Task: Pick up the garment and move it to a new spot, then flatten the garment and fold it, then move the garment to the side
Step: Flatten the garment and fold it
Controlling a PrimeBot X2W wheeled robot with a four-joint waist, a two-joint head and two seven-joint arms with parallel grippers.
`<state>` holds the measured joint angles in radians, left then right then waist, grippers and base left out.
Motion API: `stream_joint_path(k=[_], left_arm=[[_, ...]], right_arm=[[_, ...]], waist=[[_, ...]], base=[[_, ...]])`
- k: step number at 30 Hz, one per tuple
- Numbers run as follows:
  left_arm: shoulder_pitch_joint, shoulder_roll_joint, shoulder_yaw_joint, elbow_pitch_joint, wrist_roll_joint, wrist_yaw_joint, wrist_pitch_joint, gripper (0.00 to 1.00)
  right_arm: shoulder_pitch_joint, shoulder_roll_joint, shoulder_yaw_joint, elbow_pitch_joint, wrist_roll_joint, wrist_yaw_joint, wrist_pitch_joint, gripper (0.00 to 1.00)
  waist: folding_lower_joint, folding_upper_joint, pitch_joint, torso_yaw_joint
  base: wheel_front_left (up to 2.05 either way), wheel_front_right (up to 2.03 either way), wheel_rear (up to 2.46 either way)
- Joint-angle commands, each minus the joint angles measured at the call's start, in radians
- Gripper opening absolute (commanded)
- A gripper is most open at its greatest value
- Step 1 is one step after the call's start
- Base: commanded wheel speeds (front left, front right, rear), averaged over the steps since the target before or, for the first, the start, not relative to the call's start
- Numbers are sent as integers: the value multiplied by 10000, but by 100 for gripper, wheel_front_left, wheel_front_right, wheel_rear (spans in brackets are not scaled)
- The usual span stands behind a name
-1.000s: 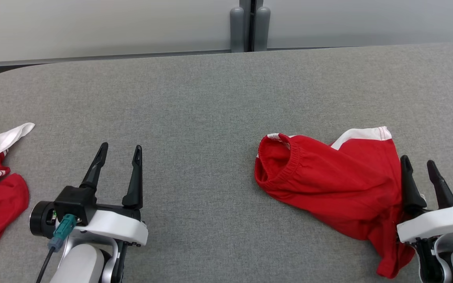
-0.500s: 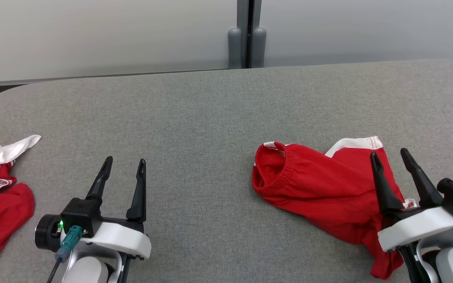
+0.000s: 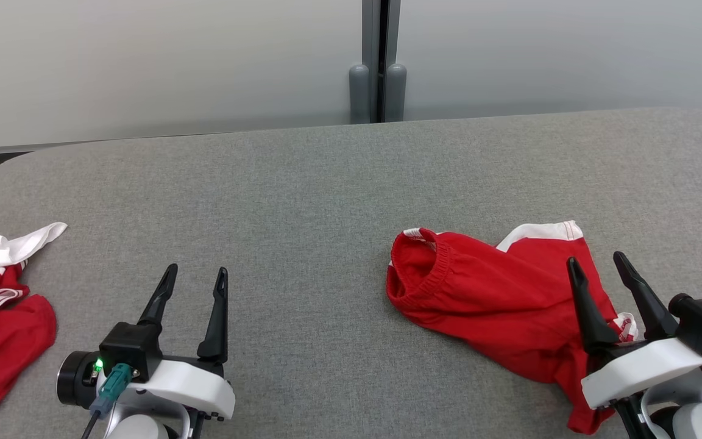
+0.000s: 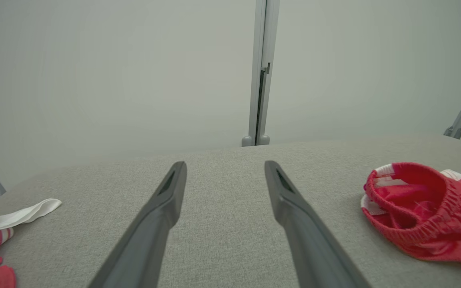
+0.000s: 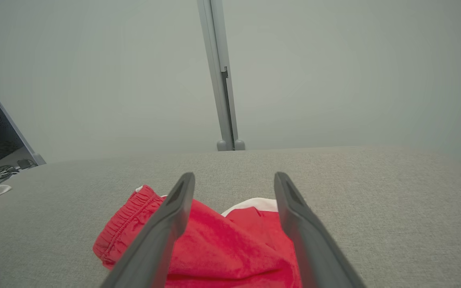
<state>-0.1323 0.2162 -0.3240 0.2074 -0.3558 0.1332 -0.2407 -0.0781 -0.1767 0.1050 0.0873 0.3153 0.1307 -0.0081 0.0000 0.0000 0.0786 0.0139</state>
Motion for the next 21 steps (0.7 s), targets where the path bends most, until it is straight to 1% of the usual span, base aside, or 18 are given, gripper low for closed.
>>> stream_joint_path(k=[1,6,10,14,18,19,21], left_arm=[[-24,83,-6,-35,-26,49,18,100],[-187,77,-122,-68,33,46,80,100],[-534,-68,-460,-72,150,-156,243,100],[-1426,-484,-1118,63,323,-570,587,100],[-2470,-1096,-1911,468,356,-1101,1002,100],[-2470,-1096,-1911,468,356,-1101,1002,100],[-2948,-1332,-2336,771,273,-1377,1222,100]], right_arm=[[100,-5,-37,-24,-7,1,29,100],[81,23,-25,14,17,1,71,100],[34,6,-52,18,36,1,90,100],[-100,-22,-56,-46,23,1,126,100],[-261,-54,24,-86,58,1,121,100],[-261,-54,24,-86,58,1,121,100],[-337,-53,65,-81,82,1,92,100]], waist=[[0,0,-14,2],[0,0,-36,-24],[0,0,30,-32],[0,0,255,-63],[0,0,529,-220],[0,0,529,-220],[0,0,680,-330]], base=[[0,0,0],[0,0,0],[0,0,0],[0,0,0],[0,0,0],[0,0,0],[0,0,0]])
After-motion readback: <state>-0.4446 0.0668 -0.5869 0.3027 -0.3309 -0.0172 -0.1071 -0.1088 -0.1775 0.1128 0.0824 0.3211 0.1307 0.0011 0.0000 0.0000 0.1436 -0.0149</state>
